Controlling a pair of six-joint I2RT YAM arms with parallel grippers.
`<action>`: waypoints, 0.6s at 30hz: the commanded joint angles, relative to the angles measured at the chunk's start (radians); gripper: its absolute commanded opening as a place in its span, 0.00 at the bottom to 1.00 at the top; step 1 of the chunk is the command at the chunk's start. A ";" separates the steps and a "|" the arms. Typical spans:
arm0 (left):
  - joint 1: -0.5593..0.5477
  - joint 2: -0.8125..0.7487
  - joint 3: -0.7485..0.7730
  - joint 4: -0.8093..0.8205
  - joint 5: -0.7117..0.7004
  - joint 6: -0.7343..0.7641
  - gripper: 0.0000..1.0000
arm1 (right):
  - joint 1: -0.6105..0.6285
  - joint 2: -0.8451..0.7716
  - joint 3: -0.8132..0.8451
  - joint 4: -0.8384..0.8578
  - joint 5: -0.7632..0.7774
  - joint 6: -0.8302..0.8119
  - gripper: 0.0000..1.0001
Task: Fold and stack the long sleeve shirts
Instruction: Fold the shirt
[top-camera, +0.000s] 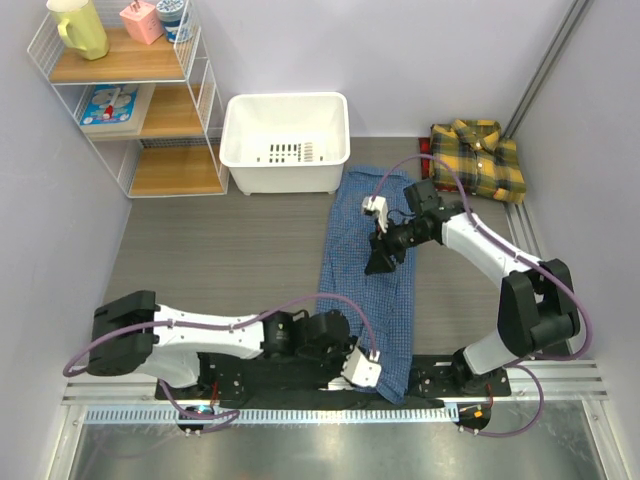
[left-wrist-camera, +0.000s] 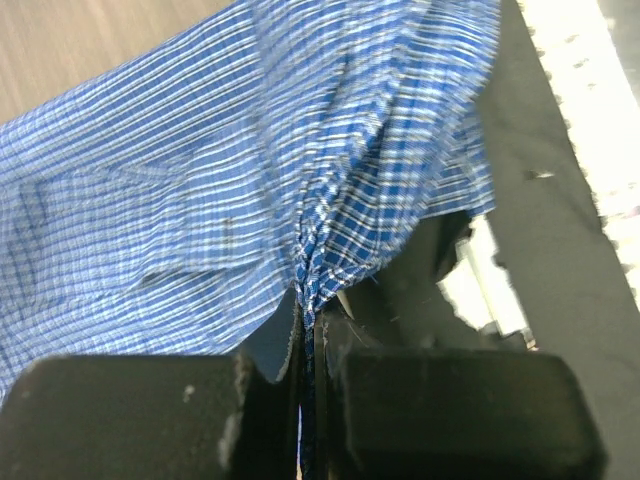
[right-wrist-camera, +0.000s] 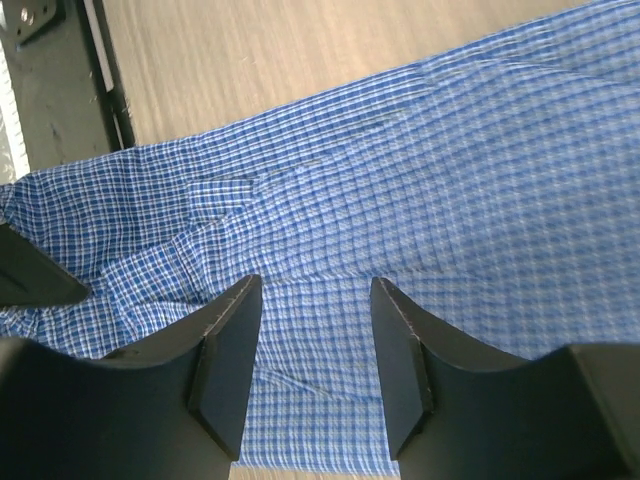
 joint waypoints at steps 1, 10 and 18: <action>0.102 0.005 0.117 -0.145 0.160 0.002 0.00 | -0.072 0.020 0.118 -0.123 -0.057 -0.053 0.55; 0.493 0.408 0.668 -0.447 0.439 0.172 0.00 | -0.299 0.231 0.425 -0.459 -0.083 -0.237 0.66; 0.716 0.806 1.200 -0.605 0.475 0.081 0.55 | -0.378 0.336 0.481 -0.516 -0.062 -0.252 0.74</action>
